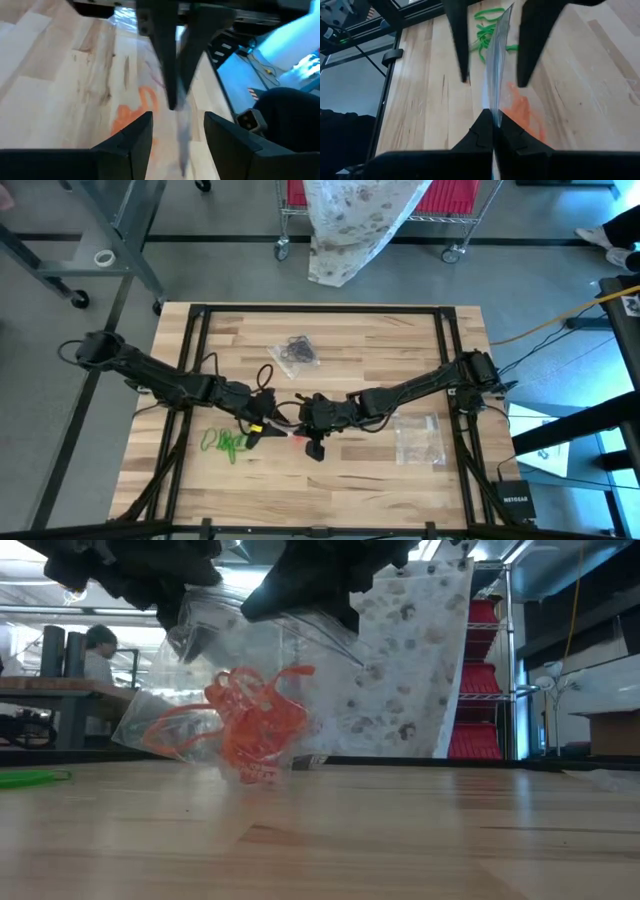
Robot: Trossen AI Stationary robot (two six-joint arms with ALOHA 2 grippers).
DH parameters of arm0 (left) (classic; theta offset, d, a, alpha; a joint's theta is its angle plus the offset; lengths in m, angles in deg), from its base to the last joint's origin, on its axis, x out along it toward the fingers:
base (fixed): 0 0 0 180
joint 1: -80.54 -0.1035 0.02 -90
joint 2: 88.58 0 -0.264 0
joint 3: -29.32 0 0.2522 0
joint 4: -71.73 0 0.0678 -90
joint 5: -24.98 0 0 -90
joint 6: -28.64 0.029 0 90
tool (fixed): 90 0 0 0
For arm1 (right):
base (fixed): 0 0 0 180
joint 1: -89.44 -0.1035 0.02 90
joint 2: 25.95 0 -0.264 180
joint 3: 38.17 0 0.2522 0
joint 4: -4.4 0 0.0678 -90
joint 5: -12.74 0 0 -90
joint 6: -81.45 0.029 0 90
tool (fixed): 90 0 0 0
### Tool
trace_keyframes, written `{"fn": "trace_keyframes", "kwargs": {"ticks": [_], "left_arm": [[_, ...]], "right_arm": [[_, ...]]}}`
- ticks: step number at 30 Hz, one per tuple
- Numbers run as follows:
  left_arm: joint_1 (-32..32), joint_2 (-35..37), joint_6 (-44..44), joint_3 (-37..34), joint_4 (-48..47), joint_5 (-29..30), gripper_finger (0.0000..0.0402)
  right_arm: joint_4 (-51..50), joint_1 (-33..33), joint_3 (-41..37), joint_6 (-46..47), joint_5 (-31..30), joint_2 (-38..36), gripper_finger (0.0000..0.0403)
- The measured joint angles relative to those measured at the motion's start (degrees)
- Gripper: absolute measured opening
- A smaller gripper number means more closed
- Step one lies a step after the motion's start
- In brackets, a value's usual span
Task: Sort rubber bands
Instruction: Close the transparent zip bag
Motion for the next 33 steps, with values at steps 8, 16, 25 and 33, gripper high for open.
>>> {"fn": "trace_keyframes", "kwargs": {"ticks": [8,16,25,33], "left_arm": [[-0.1,-1.0,0.5,0.0,2.5,2.9,0.0156],[0.1,-2.3,0.7,0.1,3.0,1.9,0.0112],[-0.4,-3.8,0.8,0.1,6.2,2.9,0.0101],[-0.4,-4.6,2.4,0.1,5.9,2.2,0.0047]], "right_arm": [[0.2,0.0,0.0,0.0,0.0,0.0,0.0],[0.2,0.0,0.0,0.0,-1.0,0.0,0.0],[0.2,0.0,0.0,0.0,-1.0,0.0,0.0],[0.1,0.0,0.0,-0.2,-1.1,0.0,0.0]]}}
